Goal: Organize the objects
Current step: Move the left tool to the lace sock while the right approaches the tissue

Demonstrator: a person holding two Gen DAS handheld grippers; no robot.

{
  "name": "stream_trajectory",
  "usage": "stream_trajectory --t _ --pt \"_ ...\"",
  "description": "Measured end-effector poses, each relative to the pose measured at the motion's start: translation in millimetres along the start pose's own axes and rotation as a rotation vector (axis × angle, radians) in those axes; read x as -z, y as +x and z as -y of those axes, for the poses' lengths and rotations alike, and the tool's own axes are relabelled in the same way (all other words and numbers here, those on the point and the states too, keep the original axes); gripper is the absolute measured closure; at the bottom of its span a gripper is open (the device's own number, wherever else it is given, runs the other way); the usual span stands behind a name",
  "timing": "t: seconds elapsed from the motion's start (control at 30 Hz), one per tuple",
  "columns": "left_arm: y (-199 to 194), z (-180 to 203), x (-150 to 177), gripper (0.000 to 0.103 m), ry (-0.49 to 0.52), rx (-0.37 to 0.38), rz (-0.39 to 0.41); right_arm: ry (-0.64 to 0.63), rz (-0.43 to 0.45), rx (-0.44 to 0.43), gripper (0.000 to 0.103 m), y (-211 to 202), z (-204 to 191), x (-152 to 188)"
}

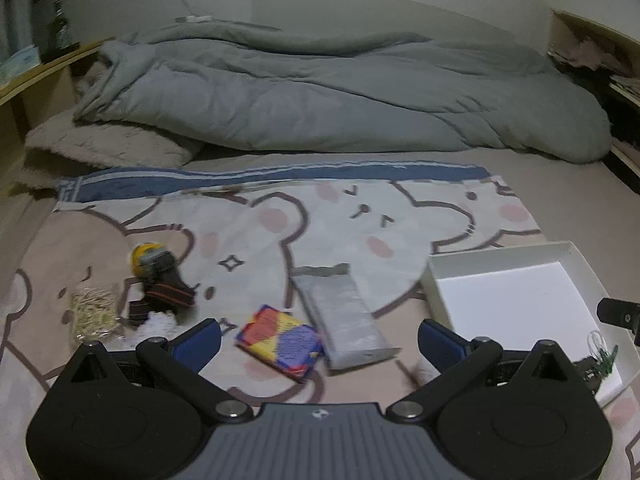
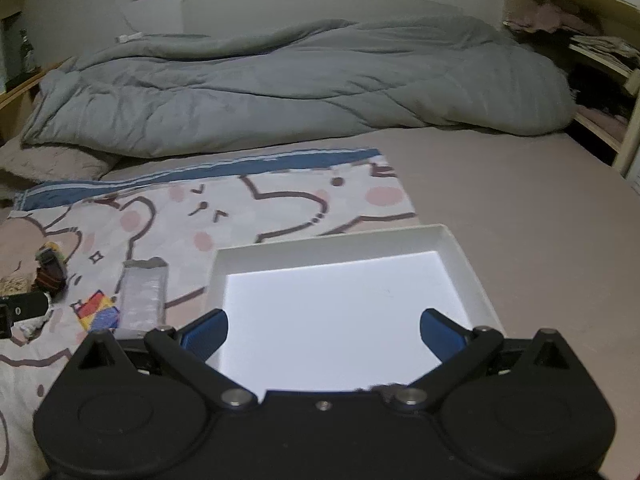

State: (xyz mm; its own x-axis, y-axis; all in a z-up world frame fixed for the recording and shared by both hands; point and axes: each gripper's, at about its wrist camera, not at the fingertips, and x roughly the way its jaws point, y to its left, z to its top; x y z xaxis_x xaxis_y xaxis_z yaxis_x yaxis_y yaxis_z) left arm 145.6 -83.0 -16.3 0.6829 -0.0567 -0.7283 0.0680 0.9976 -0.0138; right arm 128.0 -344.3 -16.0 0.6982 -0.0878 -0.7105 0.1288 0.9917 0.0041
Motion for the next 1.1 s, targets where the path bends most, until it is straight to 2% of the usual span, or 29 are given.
stream_trajectory --t 0.37,0.73,1.0,1.1 --pt "-6 -68 -4 0.0 -0.085 -0.064 0.025 -0.023 0.016 -0.088 0.0 8 -49 -13" --pt "-14 -127 3 0.0 -0.084 -0.17 0.066 -0.05 0.022 -0.143 0.0 18 -83 -17" --pt "-4 -179 11 0.0 -0.161 -0.249 0.071 -0.069 0.033 -0.185 0.0 26 -107 -18" --pt "8 -195 15 0.0 -0.17 -0.264 0.041 -0.07 0.037 -0.179 0.0 29 -115 -18"
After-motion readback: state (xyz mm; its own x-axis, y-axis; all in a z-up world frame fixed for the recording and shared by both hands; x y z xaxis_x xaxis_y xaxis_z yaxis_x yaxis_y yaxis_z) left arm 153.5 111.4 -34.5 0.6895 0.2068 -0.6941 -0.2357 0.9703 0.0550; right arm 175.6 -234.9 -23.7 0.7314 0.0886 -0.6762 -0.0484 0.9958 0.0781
